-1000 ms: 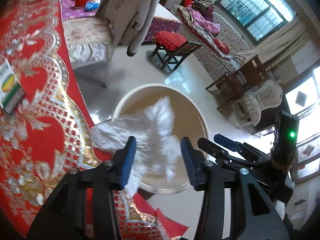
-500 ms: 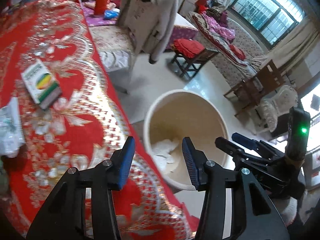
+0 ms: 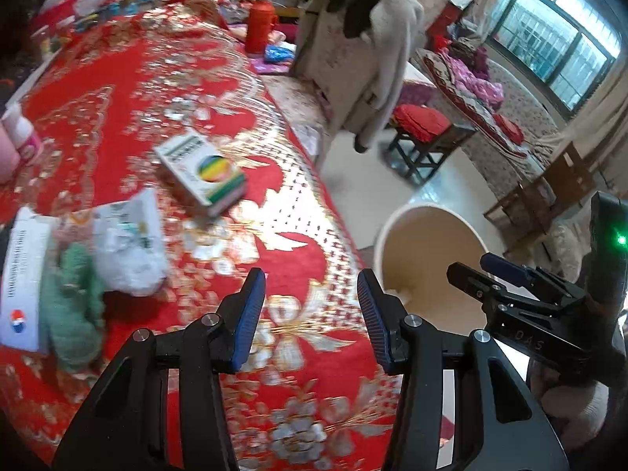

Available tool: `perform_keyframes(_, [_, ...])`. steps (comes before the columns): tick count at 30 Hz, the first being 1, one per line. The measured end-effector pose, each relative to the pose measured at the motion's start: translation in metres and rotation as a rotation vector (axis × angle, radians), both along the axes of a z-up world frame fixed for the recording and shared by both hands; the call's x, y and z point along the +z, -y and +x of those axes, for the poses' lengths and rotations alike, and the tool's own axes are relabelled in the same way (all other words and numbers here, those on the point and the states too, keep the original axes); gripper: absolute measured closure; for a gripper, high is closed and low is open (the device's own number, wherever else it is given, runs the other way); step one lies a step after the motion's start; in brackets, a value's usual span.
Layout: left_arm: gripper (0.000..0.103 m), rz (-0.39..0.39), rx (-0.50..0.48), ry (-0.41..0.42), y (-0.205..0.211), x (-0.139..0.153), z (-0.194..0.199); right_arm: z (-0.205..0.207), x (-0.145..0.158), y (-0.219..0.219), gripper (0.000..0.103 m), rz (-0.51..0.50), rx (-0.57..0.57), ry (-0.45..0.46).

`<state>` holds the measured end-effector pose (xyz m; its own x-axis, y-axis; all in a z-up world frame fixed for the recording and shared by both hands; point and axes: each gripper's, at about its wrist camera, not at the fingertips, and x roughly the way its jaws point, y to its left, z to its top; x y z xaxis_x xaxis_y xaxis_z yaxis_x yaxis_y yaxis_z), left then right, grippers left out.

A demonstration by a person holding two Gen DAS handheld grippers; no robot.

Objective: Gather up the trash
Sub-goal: 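Move both open tools back over the table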

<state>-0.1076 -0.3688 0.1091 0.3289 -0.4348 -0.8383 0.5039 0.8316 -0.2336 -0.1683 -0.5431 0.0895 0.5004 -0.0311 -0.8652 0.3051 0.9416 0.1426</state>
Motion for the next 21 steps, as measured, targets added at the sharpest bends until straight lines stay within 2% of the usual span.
perform_keyframes(12, [0.056,-0.011,0.163,0.030,-0.087,0.017,0.012,0.045,0.010,-0.070,0.041,0.004,0.140,0.033])
perform_keyframes(21, [0.056,0.026,0.283,0.069,-0.157,0.021,0.018,0.070,0.013,-0.122,0.040,0.011,0.233,0.042])
